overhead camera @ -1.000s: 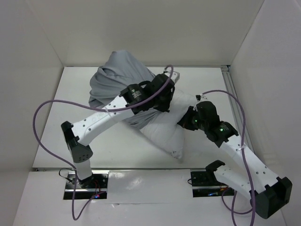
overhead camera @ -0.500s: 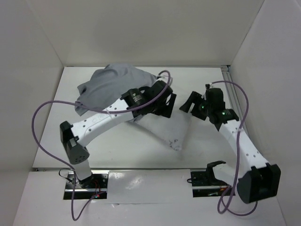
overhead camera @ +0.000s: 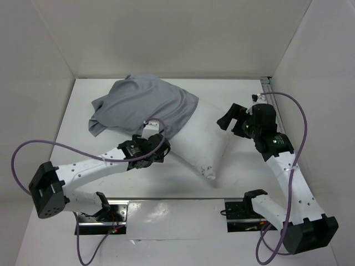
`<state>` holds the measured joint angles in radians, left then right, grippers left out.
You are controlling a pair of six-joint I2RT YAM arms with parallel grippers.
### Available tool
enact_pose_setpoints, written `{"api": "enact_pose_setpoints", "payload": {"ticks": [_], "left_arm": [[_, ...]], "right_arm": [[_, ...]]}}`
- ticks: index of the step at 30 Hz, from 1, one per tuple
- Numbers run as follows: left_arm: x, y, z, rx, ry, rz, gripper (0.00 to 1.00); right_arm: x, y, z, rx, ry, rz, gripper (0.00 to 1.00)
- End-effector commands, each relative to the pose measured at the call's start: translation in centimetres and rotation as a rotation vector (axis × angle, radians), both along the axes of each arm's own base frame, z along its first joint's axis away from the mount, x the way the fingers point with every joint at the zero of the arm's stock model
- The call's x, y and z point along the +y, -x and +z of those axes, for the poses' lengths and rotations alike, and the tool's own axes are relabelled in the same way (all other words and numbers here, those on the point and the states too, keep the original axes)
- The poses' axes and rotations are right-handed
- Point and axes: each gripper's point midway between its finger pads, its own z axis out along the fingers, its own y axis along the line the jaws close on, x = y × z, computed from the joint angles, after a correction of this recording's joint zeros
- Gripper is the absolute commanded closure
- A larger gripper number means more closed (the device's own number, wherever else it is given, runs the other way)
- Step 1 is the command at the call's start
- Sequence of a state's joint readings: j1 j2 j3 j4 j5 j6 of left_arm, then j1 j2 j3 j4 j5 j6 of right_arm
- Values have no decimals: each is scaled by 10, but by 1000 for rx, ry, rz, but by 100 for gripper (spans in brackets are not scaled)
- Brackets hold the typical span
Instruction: Put the pillow into the pillowcase
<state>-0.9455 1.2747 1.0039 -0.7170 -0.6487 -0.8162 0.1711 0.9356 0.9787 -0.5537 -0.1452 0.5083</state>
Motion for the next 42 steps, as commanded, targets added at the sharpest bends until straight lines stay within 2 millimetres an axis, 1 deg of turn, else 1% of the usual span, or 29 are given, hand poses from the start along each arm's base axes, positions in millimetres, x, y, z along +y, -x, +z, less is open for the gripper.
{"api": "enact_pose_setpoints", "payload": {"ticks": [1, 3, 5, 8, 9, 11, 12, 15, 16, 17, 19, 20, 23, 24, 26, 28, 29, 30, 32, 33, 34, 35, 36, 37, 38, 39, 40, 41, 42], "left_arm": [[-21, -32, -11, -94, 89, 34, 13], [-23, -42, -18, -101, 83, 23, 15], [-30, -49, -24, -107, 87, 4, 14], [-30, -66, -28, -120, 92, -15, 12], [-26, -77, -28, -138, 101, 10, 13], [-24, -86, -35, -118, 103, 12, 19], [-17, -92, -44, -101, 76, 29, 23], [-24, -104, -48, -93, 79, 6, 30], [-22, -107, -56, -78, 65, 16, 36], [-27, -111, -54, -77, 74, 11, 40], [-27, -111, -54, -68, 66, 11, 50], [-25, -109, -59, -51, 51, 11, 59], [-25, -109, -53, -57, 56, 11, 76], [-25, -105, -47, -52, 76, 12, 85], [-29, -103, -39, -58, 105, -3, 93], [-32, -95, -32, -53, 125, -10, 100], [-40, -90, -32, -51, 126, -36, 100], [-43, -87, -25, -56, 132, -47, 100], [-51, -78, -19, -48, 126, -79, 100], [-58, -77, -7, -63, 142, -92, 100], [-62, -74, -3, -62, 143, -104, 100], [-70, -65, 3, -55, 149, -139, 100], [-79, -64, 19, -79, 182, -149, 100], [-90, -60, 26, -77, 208, -181, 100], [-106, -49, 39, -79, 255, -229, 100], [-124, -46, 62, -102, 310, -271, 100], [-146, -37, 74, -90, 371, -330, 100], [-168, -20, 86, -86, 403, -398, 100], [-182, -13, 98, -92, 432, -436, 100]], "right_arm": [[-2, 12, -22, 77, -1, -4, 0], [-1, 17, -19, 72, -8, 5, 0], [0, 21, -25, 95, -10, 14, 0], [8, 31, -30, 123, -28, 70, 0], [16, 38, -31, 138, -45, 124, 0], [22, 53, -50, 211, -60, 174, 0], [25, 60, -54, 226, -73, 193, 0], [27, 80, -70, 269, -83, 219, 0], [27, 83, -71, 268, -93, 213, 0], [29, 89, -79, 300, -102, 225, 0], [33, 95, -84, 321, -119, 248, 0], [34, 97, -86, 327, -122, 267, 0], [45, 101, -88, 332, -146, 344, 0], [50, 105, -90, 335, -150, 370, 0], [56, 103, -92, 336, -146, 398, 0], [71, 100, -93, 330, -157, 426, 0], [75, 87, -95, 301, -134, 407, 0], [78, 81, -97, 290, -124, 401, 2], [91, 69, -106, 295, -118, 403, 29], [97, 58, -104, 263, -129, 414, 47], [104, 48, -92, 237, -143, 420, 85], [110, 41, -92, 246, -155, 424, 98], [116, 33, -81, 206, -161, 438, 100], [120, 19, -60, 151, -176, 424, 100], [123, 12, -46, 113, -193, 422, 100], [123, 1, -39, 89, -194, 385, 100], [128, -10, -20, 37, -214, 386, 100], [126, -18, -14, 28, -232, 357, 100], [128, -21, -17, 36, -243, 349, 100]]}}
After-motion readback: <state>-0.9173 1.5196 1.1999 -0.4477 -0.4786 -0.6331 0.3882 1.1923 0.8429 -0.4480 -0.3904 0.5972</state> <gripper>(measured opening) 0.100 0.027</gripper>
